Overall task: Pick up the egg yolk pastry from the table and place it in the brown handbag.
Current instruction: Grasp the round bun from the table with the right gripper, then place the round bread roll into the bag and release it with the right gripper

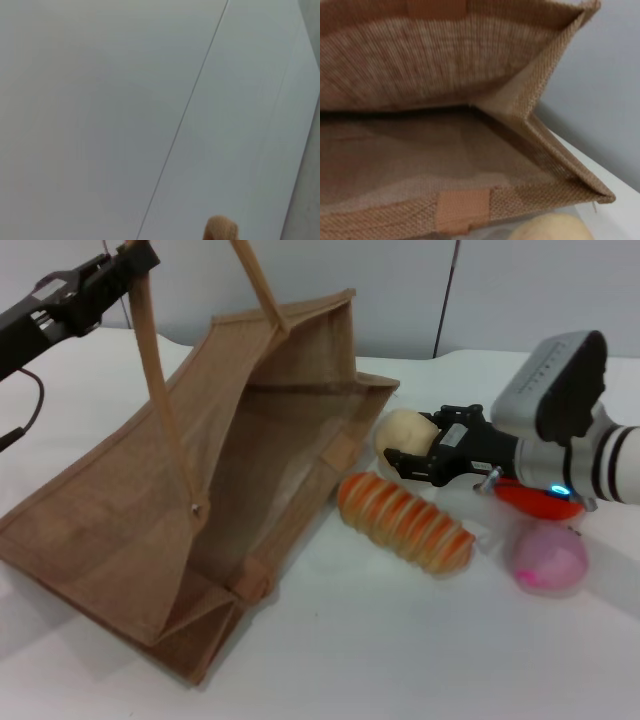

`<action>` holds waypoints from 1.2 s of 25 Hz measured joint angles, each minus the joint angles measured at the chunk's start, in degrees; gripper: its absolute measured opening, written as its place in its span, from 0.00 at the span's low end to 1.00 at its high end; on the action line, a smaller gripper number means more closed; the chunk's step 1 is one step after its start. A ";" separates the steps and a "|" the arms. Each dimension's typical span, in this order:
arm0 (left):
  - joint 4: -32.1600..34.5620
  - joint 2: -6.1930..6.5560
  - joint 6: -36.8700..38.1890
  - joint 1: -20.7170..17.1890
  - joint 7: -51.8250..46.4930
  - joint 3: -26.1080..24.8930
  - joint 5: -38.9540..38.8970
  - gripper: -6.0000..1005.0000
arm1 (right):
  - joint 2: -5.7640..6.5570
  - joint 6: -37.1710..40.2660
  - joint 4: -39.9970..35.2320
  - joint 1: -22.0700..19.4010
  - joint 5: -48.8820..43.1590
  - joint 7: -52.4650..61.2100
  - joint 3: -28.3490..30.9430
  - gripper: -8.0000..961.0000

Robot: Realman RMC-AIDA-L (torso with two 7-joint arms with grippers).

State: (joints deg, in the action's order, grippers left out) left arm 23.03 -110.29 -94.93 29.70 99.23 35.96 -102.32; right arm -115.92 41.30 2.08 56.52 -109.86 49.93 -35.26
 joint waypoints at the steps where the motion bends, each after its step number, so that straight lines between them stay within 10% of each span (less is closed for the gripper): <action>1: 0.00 0.05 -0.05 -0.12 0.00 -0.12 0.02 0.13 | 0.00 1.57 -0.67 -0.65 0.07 0.04 0.08 0.72; 13: -0.06 0.48 -0.09 0.20 -0.18 -0.19 0.20 0.13 | -0.08 29.77 -14.46 -9.37 0.11 2.91 -0.22 0.70; 30: -0.09 0.22 -12.63 4.01 -4.42 -0.18 -2.40 0.13 | -1.16 17.19 1.08 6.49 0.04 -4.49 -4.12 0.69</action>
State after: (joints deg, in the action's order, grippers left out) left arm 22.94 -110.08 -107.56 33.70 94.81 35.77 -104.72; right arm -117.08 58.49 3.16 63.02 -109.83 45.44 -39.38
